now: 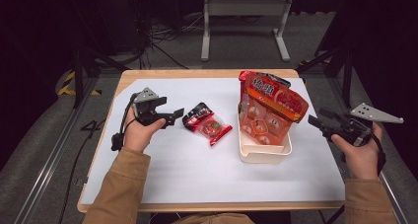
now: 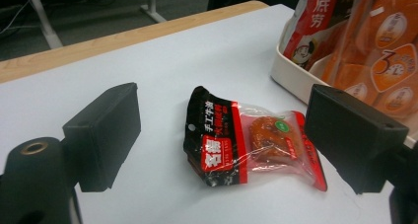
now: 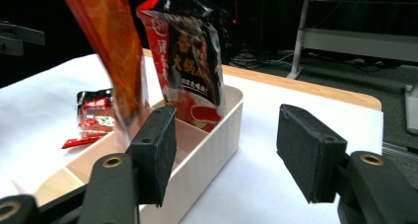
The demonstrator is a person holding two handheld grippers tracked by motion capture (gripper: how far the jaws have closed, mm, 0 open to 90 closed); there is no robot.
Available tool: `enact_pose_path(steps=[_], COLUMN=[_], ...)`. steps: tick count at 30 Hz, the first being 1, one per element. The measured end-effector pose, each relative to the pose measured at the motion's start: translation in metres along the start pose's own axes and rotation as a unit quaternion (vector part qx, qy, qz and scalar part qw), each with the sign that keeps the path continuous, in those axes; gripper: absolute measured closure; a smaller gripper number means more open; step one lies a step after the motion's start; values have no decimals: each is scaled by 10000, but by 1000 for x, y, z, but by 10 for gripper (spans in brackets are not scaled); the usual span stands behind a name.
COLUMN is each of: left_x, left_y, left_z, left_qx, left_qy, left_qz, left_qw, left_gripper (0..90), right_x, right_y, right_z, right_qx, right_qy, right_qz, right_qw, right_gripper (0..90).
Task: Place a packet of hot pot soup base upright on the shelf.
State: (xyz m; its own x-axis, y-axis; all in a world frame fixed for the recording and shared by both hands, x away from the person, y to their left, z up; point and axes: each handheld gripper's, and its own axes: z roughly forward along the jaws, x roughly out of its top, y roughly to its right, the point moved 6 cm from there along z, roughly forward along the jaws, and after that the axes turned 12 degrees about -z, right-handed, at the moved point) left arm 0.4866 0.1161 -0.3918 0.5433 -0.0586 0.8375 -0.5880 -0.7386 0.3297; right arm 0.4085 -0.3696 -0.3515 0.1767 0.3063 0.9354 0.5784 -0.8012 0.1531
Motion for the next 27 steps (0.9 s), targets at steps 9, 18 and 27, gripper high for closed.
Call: enact_pose_path(steps=[9, 18, 27], left_x=[-8, -20, -34], left_y=[-5, -16, -28], left_z=[24, 45, 63], left_qx=[41, -53, 41], left_qy=[-135, -355, -580], left_qz=[-4, -309, -525], left_qw=[9999, 9989, 9969], left_gripper=[225, 262, 246], right_x=[-10, -15, -18], right_y=[5, 6, 5], right_z=[4, 9, 13], right_qx=[-101, -65, -27], right_qy=[-172, -290, -340], right_qz=[-84, -58, -32], right_qw=[9998, 9995, 9994], right_gripper=[398, 423, 411])
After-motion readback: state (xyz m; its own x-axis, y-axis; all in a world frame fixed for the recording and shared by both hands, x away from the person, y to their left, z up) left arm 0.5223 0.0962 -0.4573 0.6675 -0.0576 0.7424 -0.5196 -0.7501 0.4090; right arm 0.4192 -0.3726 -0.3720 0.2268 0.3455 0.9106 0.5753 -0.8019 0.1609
